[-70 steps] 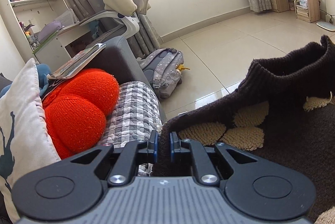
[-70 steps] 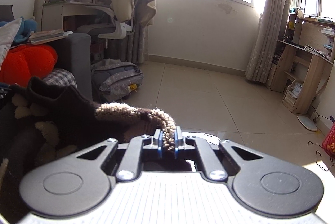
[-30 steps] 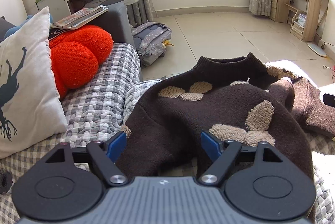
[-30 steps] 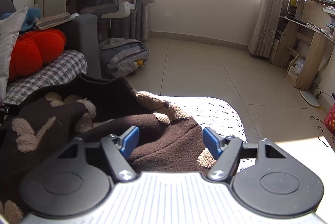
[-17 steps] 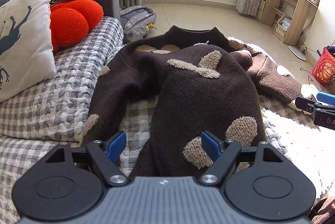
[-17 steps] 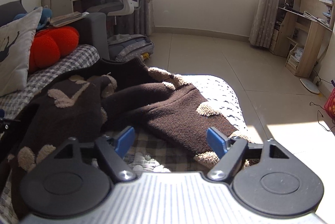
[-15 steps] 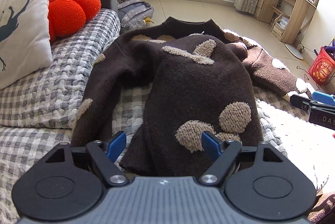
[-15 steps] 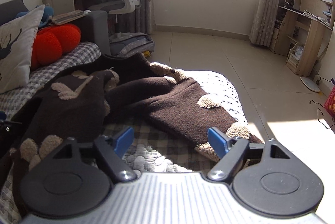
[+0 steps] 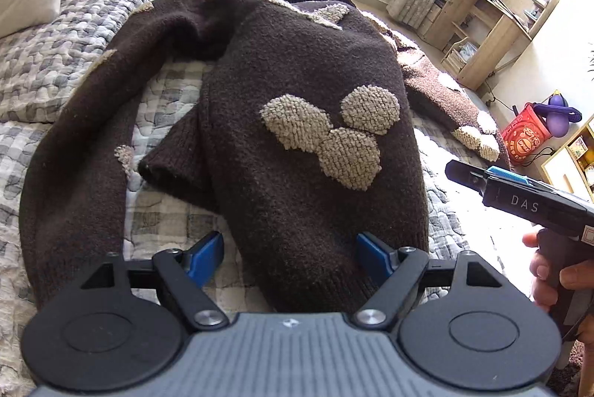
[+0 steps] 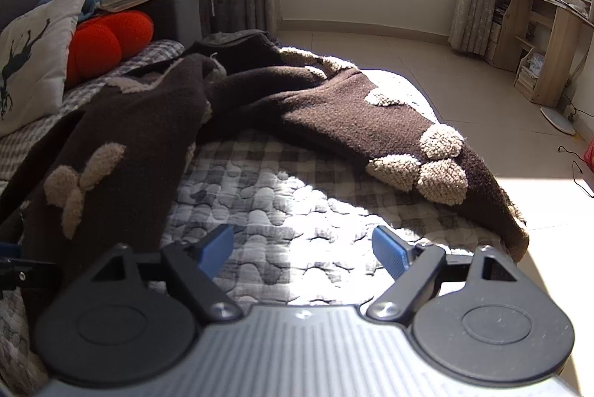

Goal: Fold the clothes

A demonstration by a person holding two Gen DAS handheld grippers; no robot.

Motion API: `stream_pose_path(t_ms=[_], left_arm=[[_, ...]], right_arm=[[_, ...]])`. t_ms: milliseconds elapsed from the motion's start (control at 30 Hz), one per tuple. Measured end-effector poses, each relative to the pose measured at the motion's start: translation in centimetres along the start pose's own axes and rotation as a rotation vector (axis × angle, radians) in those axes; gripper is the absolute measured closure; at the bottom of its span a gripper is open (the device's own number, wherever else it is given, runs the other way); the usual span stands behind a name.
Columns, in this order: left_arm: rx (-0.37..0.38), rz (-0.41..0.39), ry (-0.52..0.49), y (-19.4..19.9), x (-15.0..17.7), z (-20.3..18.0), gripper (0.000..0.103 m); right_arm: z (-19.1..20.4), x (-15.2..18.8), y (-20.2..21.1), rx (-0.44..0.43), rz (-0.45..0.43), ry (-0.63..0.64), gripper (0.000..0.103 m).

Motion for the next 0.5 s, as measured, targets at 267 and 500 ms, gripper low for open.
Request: stream_pose_path(t_ms=[267,500], left_arm=[[0.114,0.000,-0.006,0.4,0.1,-0.3,0.090],[0.206,-0.197,-0.006,5.2,-2.6,-0.7,0.093]], right_arm=[[-0.2,0.4,-1.3,-0.095,0.055,-0.106,0.014],[0.1,-0.3,-1.6,-0.101,0.047,-0.127,0.013]])
Point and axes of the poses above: each gripper's, at about its wrist camera, not at the fingertips, and y roughly against the way its jaws point, z to its left, x to its underside, the point moved 2 cm from there along -y, roughly the way its jaws point, and after that the axes turned 6 degrees about y, right-handed, at the moved point
